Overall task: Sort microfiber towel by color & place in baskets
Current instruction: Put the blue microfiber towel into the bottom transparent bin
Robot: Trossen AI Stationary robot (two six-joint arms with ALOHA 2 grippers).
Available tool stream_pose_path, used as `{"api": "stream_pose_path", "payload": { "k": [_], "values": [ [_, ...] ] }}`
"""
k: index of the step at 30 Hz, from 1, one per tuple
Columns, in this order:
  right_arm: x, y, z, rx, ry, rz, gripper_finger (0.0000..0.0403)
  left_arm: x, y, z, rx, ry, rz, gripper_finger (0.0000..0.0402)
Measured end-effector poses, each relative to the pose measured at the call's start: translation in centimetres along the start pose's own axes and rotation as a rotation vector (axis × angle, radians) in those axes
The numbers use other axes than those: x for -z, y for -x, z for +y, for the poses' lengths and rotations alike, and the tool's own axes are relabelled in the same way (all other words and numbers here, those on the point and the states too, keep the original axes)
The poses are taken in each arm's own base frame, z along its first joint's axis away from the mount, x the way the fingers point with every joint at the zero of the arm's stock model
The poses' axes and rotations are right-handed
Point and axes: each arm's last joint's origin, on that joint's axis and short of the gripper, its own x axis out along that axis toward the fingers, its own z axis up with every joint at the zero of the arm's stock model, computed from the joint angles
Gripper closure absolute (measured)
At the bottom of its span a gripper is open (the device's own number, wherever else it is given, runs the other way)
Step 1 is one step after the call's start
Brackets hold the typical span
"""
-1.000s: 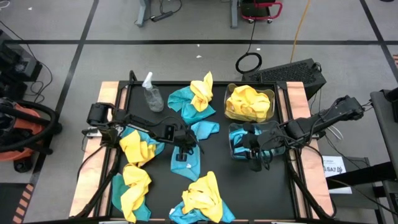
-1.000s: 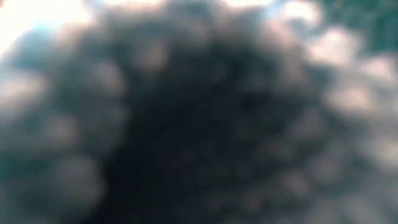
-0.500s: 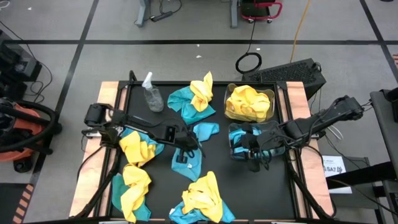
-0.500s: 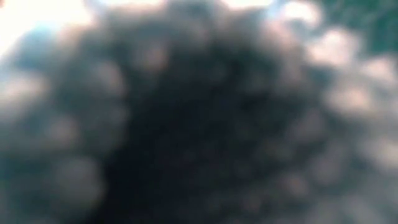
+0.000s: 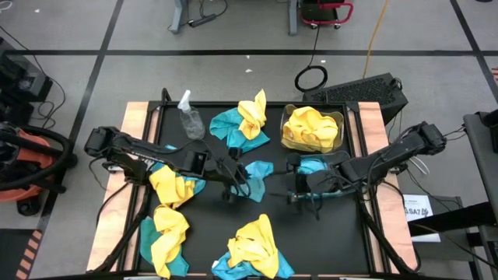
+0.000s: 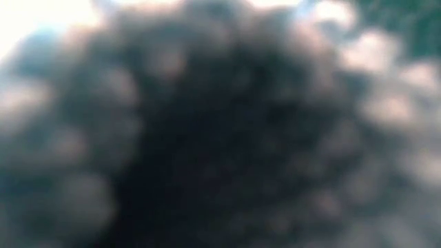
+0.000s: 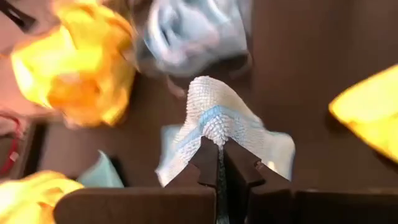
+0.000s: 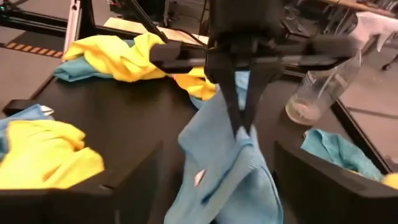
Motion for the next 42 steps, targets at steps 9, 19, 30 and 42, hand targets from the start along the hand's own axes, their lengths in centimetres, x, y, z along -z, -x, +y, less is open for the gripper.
{"api": "stream_pose_path", "payload": {
  "k": [9, 19, 30, 42],
  "values": [
    [1.2, -3.0, 0.0, 0.035, -0.019, 0.034, 0.0071, -3.3, 1.8, -0.9, -0.059, -0.109, -0.090, 0.0397],
    [1.3, -3.8, -0.7, 0.061, -0.069, 0.026, 0.0097, -5.5, 3.2, -2.3, -0.055, -0.214, -0.200, 0.0397],
    [2.1, -5.3, -0.3, 0.021, -0.083, 0.042, 0.0153, -6.8, 4.0, -3.5, -0.100, -0.292, -0.304, 0.0397],
    [1.9, -4.3, -0.7, 0.067, 0.000, 0.061, 0.0362, -6.0, 4.2, -5.0, -0.095, -0.308, -0.207, 0.0386]
  ]
}}
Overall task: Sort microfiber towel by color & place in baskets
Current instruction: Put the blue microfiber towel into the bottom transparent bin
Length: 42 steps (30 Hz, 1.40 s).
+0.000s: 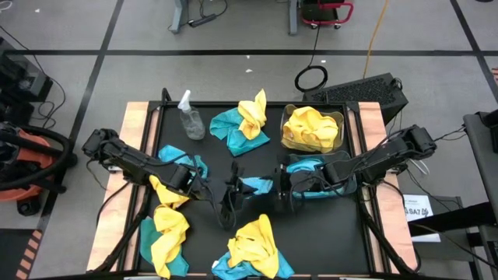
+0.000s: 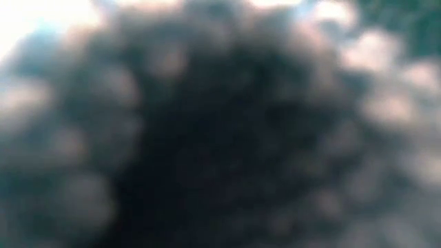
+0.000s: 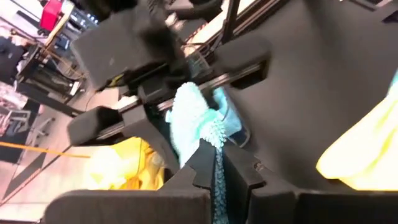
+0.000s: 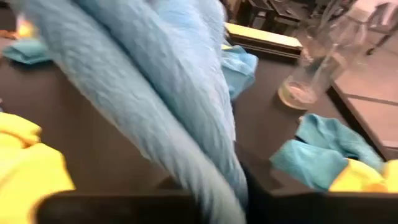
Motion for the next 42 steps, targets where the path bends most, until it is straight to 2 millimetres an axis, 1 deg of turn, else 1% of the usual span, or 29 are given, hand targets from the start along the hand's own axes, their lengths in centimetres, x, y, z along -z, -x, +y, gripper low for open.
{"api": "stream_pose_path", "payload": {
  "k": [1, 2, 6, 9, 11, 14, 19, 23, 27, 29, 33, 39, 42],
  "values": [
    [0.0, 0.0, 0.0, 0.010, 0.010, 0.004, 0.0381, -0.1, 0.1, -0.2, 0.001, -0.003, -0.001, 0.0385],
    [0.0, 0.1, -0.1, 0.026, 0.020, 0.007, 0.0390, -0.1, 0.1, -0.2, 0.001, -0.005, -0.001, 0.0384],
    [-0.3, 0.6, -0.4, 0.076, 0.032, -0.004, 0.0396, -0.3, 0.3, -0.6, 0.002, -0.012, -0.003, 0.0381],
    [-0.9, 1.4, -0.6, 0.140, 0.064, -0.019, 0.0399, -0.4, 0.3, -0.7, 0.004, -0.012, -0.006, 0.0366],
    [-1.6, 2.1, -0.8, 0.196, 0.090, -0.027, 0.0400, -0.4, 0.4, -0.9, 0.022, -0.015, -0.013, 0.0346],
    [-3.2, 3.6, -1.0, 0.241, 0.110, -0.016, 0.0401, -0.3, 0.4, -1.0, 0.030, -0.016, -0.012, 0.0305],
    [-5.1, 6.1, -1.0, 0.273, 0.116, 0.116, 0.0402, 0.1, 0.3, -1.2, 0.036, 0.022, 0.018, 0.0228],
    [-6.2, 8.3, -1.4, 0.278, 0.039, 0.220, 0.0402, 0.5, 0.3, -1.4, 0.051, 0.051, 0.053, 0.0186],
    [-5.8, 10.3, -2.0, 0.315, -0.014, 0.369, 0.0402, 0.7, 0.3, -1.5, 0.057, 0.077, 0.073, 0.0170],
    [-5.0, 11.0, -2.3, 0.339, -0.030, 0.458, 0.0402, 0.8, 0.3, -1.5, 0.062, 0.091, 0.084, 0.0169],
    [-3.6, 12.0, -2.8, 0.365, -0.116, 0.624, 0.0403, 1.0, 0.3, -1.6, 0.067, 0.102, 0.103, 0.0169],
    [-1.6, 12.2, -2.9, 0.415, -0.191, 0.762, 0.0403, 1.0, 0.3, -1.6, 0.065, 0.118, 0.102, 0.0168],
    [-0.4, 11.8, -2.9, 0.431, -0.221, 0.815, 0.0403, 0.9, 0.3, -1.5, 0.063, 0.120, 0.098, 0.0168]
  ]
}}
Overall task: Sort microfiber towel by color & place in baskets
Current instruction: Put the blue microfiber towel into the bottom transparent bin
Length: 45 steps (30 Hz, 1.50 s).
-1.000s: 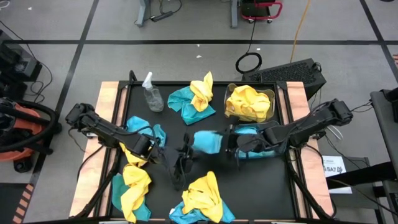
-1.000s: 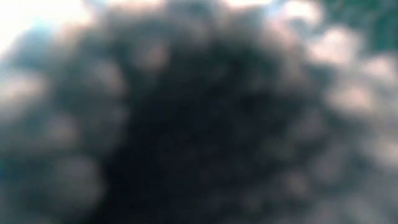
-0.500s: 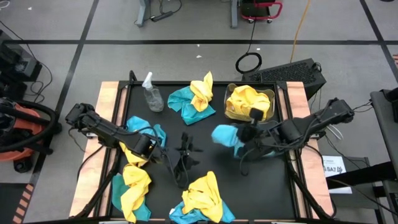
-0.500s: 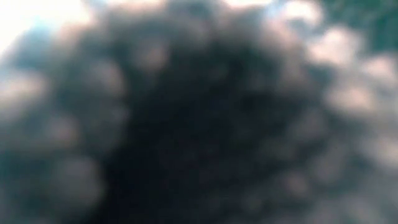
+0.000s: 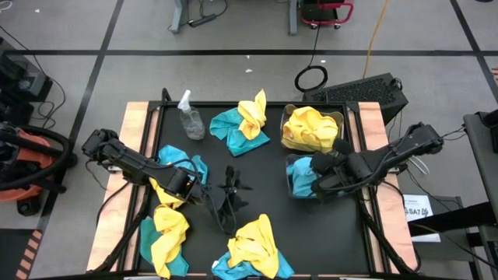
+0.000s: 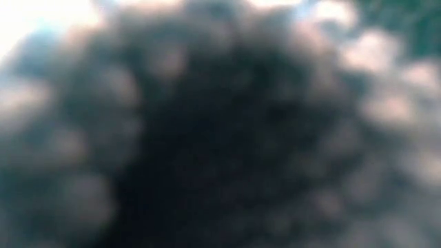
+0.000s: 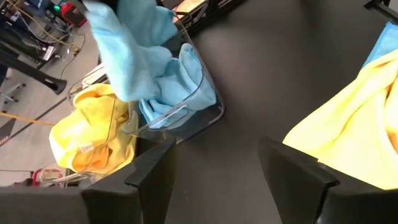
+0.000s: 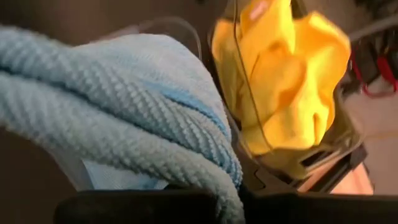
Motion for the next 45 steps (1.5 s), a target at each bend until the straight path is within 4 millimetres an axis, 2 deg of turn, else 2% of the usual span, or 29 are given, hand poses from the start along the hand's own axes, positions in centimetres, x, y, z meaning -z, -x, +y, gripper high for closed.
{"api": "stream_pose_path", "payload": {
  "k": [6, 10, 36, 40, 45],
  "values": [
    [1.3, -2.5, 0.2, 0.036, -0.008, 0.123, 0.0403, -0.2, 0.0, 0.1, -0.006, 0.008, -0.016, 0.0168],
    [1.7, -3.2, 0.2, 0.059, -0.017, 0.147, 0.0403, -0.2, 0.0, 0.1, -0.006, 0.007, -0.016, 0.0168],
    [1.4, -3.4, 0.4, 0.037, -0.010, 0.122, 0.0402, -0.2, 0.0, 0.1, -0.006, 0.007, -0.016, 0.0168],
    [1.9, -4.8, 0.7, 0.024, -0.034, 0.159, 0.0402, -0.2, 0.0, 0.1, -0.006, 0.007, -0.016, 0.0168],
    [3.1, -8.0, 1.1, -0.026, -0.084, 0.253, 0.0402, -0.2, 0.0, 0.1, -0.006, 0.007, -0.016, 0.0168]
  ]
}}
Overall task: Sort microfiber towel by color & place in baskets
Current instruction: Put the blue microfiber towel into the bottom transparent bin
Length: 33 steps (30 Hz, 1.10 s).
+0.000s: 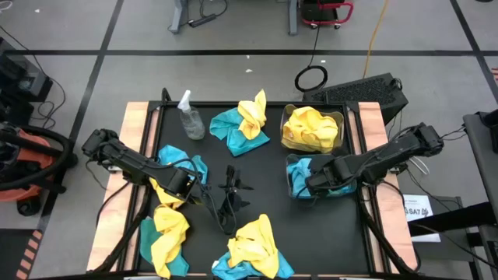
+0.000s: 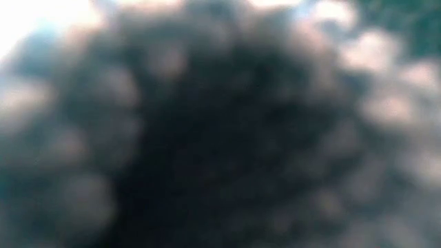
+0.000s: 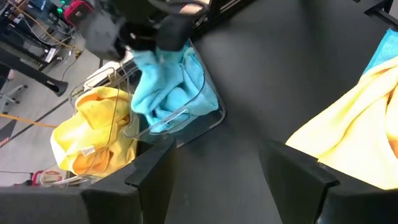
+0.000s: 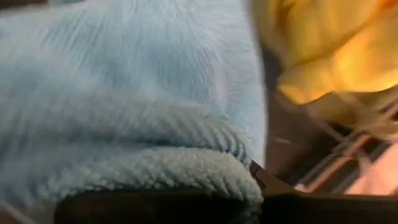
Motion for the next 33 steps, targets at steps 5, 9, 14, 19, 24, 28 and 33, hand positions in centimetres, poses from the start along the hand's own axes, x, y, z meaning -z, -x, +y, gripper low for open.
{"api": "stream_pose_path", "payload": {
  "k": [5, 9, 14, 19, 24, 28, 33],
  "values": [
    [0.4, -2.6, 0.6, -0.071, 0.037, 0.011, 0.0402, 0.0, 0.0, 0.0, 0.000, 0.000, 0.000, 0.0168],
    [0.8, -4.2, 0.6, -0.077, 0.065, 0.007, 0.0402, 0.0, 0.0, 0.0, 0.000, 0.000, 0.000, 0.0168],
    [1.6, -6.3, 0.4, -0.105, 0.071, 0.045, 0.0402, 0.0, 0.0, 0.0, 0.000, 0.000, 0.000, 0.0168],
    [2.1, -7.7, 0.4, -0.159, 0.052, 0.068, 0.0402, 0.0, 0.0, 0.0, 0.000, 0.000, 0.000, 0.0168],
    [2.0, -7.5, 0.3, -0.156, 0.056, 0.057, 0.0389, 0.0, 0.0, 0.0, 0.000, 0.000, 0.000, 0.0168],
    [1.6, -6.3, 0.0, -0.129, 0.051, 0.023, 0.0344, 0.0, 0.0, 0.0, 0.000, 0.000, 0.000, 0.0168],
    [1.0, -4.1, -0.7, -0.121, 0.025, -0.008, 0.0262, 0.0, 0.0, 0.0, 0.000, 0.000, 0.000, 0.0168]
  ]
}}
